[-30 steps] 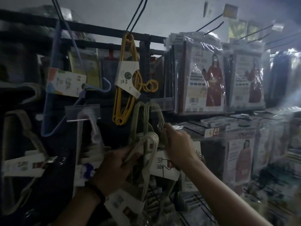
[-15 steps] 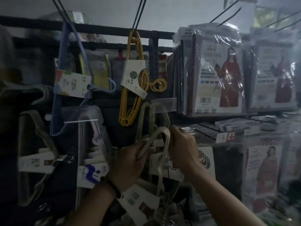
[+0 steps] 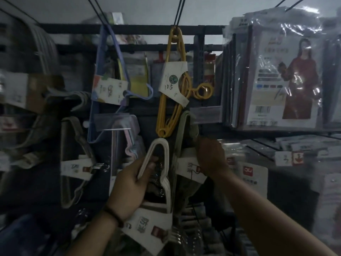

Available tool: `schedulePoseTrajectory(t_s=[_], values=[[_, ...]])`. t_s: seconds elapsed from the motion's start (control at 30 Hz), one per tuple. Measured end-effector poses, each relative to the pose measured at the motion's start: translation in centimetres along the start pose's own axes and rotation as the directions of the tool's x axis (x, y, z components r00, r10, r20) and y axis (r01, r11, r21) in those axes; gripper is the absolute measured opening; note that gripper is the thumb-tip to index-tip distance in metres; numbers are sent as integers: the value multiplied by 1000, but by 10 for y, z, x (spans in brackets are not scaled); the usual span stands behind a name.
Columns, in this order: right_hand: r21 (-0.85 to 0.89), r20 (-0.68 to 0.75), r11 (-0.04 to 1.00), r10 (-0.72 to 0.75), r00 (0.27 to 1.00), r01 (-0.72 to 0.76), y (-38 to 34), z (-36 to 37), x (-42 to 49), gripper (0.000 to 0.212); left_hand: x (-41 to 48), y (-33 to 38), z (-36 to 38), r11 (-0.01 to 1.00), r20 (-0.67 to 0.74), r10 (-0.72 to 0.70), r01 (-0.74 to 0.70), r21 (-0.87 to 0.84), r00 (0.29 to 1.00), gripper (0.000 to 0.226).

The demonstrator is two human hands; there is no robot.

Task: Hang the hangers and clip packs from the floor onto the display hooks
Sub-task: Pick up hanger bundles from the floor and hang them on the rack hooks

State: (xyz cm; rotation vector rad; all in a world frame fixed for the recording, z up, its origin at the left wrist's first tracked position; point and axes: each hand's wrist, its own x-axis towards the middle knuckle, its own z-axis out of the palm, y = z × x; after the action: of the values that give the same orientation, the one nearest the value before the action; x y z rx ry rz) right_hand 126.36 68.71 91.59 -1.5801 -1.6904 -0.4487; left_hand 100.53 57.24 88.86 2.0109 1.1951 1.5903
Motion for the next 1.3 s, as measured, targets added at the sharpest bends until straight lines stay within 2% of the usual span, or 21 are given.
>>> schedulePoseTrajectory(t_s=[0.1, 0.17, 0.2, 0.23, 0.3, 0.37, 0.43, 0.47, 0.53, 0.63, 0.77, 0.87, 0.97, 1.1, 1.2, 1.3], values=[[-1, 81, 997, 81, 993, -81, 0, 4, 10, 34, -6, 3, -8, 1000, -79, -23, 23, 7, 997, 27], [16, 114, 983, 180, 977, -183, -5, -1, 7, 50, -13, 4, -14, 999, -133, -37, 38, 9, 990, 32], [0, 90, 979, 203, 975, -204, -11, -5, 2, 59, -17, 4, -18, 999, -163, -53, 54, 2, 985, 32], [-2, 28, 979, 204, 979, -204, -21, -10, -8, 60, -20, 3, -23, 998, -189, -68, 68, -3, 980, 30], [171, -125, 981, 114, 986, -92, -53, -21, -39, 42, -25, 0, -34, 997, -231, -82, 82, -10, 969, 23], [420, -203, 897, -56, 978, 138, -99, -36, -74, 31, -31, -5, -49, 996, -258, -91, 90, -16, 962, 20], [586, -131, 760, -251, 959, 280, -143, -44, -104, 31, -38, -11, -68, 994, -281, -106, 99, -39, 954, 22], [623, -62, 722, -338, 939, 301, -163, -44, -116, 31, -43, -14, -79, 994, -294, -112, 104, -43, 949, 23], [579, 59, 745, -444, 894, 332, -203, -37, -135, 44, -53, -23, -108, 989, -325, -148, 136, -59, 934, 24], [429, 156, 822, -476, 866, 374, -258, -22, -158, 71, -65, -44, -160, 980, -365, -194, 192, -43, 911, 19], [382, 206, 865, -423, 882, 325, -331, 5, -170, 68, -74, -69, -227, 980, -337, -188, 200, 2, 923, 15], [326, 224, 913, -325, 919, 243, -376, 19, -169, 63, -83, -90, -266, 986, -269, -159, 167, 9, 950, 56], [302, 286, 934, -281, 916, 192, -409, 23, -164, 60, -95, -115, -296, 982, -110, -158, 167, 84, 981, 70], [232, 293, 963, -202, 935, 136, -430, 27, -144, 56, -101, -131, -322, 976, 90, -211, 205, 69, 973, 73], [188, 236, 976, -154, 960, 111, -439, 28, -127, 55, -92, -132, -337, 989, 99, -143, 139, 54, 985, 75], [143, 182, 977, -184, 966, 159, -449, 22, -112, 58, -76, -134, -346, 998, 107, -69, 68, 17, 992, 73]])
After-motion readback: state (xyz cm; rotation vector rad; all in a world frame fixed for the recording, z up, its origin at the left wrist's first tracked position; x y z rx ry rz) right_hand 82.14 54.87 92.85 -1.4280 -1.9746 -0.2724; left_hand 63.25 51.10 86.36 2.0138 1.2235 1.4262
